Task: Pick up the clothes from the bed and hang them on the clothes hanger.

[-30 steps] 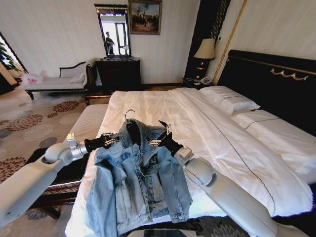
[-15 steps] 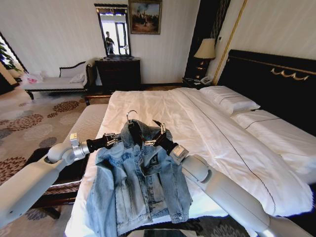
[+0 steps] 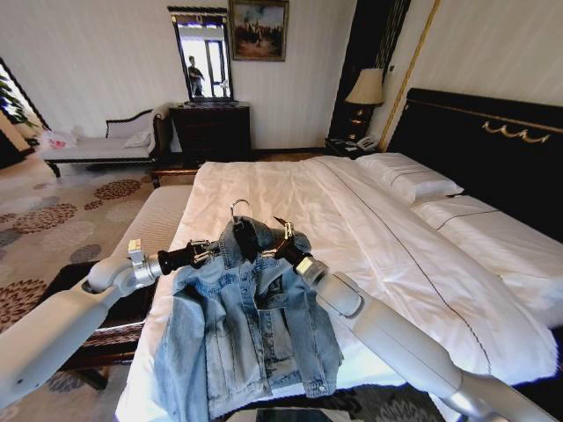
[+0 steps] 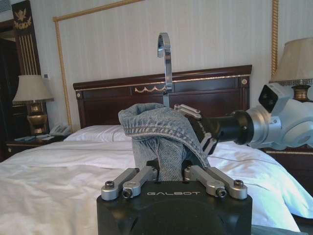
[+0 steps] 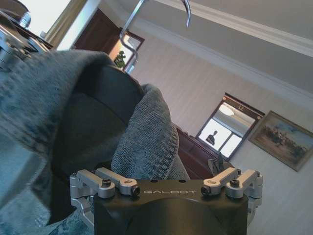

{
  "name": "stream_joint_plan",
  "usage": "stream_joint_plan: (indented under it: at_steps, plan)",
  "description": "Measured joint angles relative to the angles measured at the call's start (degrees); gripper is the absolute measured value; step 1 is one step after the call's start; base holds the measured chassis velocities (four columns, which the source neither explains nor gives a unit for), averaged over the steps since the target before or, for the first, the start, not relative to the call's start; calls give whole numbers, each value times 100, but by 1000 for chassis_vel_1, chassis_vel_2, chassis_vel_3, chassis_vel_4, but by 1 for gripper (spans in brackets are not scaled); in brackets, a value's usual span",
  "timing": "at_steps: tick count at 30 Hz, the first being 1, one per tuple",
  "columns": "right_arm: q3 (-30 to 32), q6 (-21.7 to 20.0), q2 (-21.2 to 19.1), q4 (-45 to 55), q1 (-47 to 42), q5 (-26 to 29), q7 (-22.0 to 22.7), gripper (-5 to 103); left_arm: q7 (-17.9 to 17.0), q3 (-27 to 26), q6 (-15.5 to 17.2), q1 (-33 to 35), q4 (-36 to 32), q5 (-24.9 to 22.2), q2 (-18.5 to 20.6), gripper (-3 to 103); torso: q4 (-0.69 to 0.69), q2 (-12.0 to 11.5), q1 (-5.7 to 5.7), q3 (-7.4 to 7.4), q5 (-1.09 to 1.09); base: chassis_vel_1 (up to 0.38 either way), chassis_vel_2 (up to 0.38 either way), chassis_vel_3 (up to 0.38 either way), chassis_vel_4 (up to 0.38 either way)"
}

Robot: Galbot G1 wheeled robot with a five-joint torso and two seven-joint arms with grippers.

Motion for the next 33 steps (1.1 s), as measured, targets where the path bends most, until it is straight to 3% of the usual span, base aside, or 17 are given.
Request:
stream_joint_plan:
  at_steps: [14, 15, 16, 17, 20, 21, 23, 24, 26, 27, 33]
  plan:
    - [-19, -207, 86, -108, 136, 189, 224, 102, 41, -130, -14, 299, -180, 91, 8, 18, 0, 0, 0, 0, 0, 0, 0, 0, 0]
    - [-20, -207, 85, -106, 139, 203, 209, 93, 42, -139, -24, 314, -194, 98, 9, 18, 0, 0, 0, 0, 0, 0, 0, 0, 0]
    - [-20, -207, 88, -107, 138, 208, 205, 93, 42, -141, -26, 317, -202, 100, 9, 18, 0, 0, 0, 0, 0, 0, 0, 0, 0]
    - [-20, -207, 94, -103, 127, 209, 204, 76, 42, -143, -26, 319, -215, 100, 11, 18, 0, 0, 0, 0, 0, 0, 0, 0, 0]
    - [-20, -206, 98, -88, 106, 209, 205, 76, 42, -144, -28, 323, -220, 102, 11, 18, 0, 0, 0, 0, 0, 0, 0, 0, 0]
    - [-20, -206, 99, -79, 93, 209, 206, 65, 42, -144, -30, 329, -221, 106, 11, 18, 0, 0, 0, 0, 0, 0, 0, 0, 0]
    - [-19, -206, 99, -69, 84, 208, 208, 65, 42, -146, -32, 337, -221, 110, 11, 18, 0, 0, 0, 0, 0, 0, 0, 0, 0]
    - [-13, -206, 99, -59, 69, 199, 217, 54, 42, -151, -37, 355, -221, 117, 9, 18, 0, 0, 0, 0, 0, 0, 0, 0, 0]
    - [-12, -207, 99, -54, 55, 184, 229, 54, 42, -160, -44, 370, -222, 121, 5, 18, 0, 0, 0, 0, 0, 0, 0, 0, 0]
    - [-11, -207, 99, -52, 49, 172, 245, 46, 41, -163, -54, 378, -225, 126, -3, 18, 0, 0, 0, 0, 0, 0, 0, 0, 0]
    - [2, -216, 112, -21, -5, 106, 356, 42, 41, -170, -70, 387, -235, 137, -16, 18, 0, 0, 0, 0, 0, 0, 0, 0, 0]
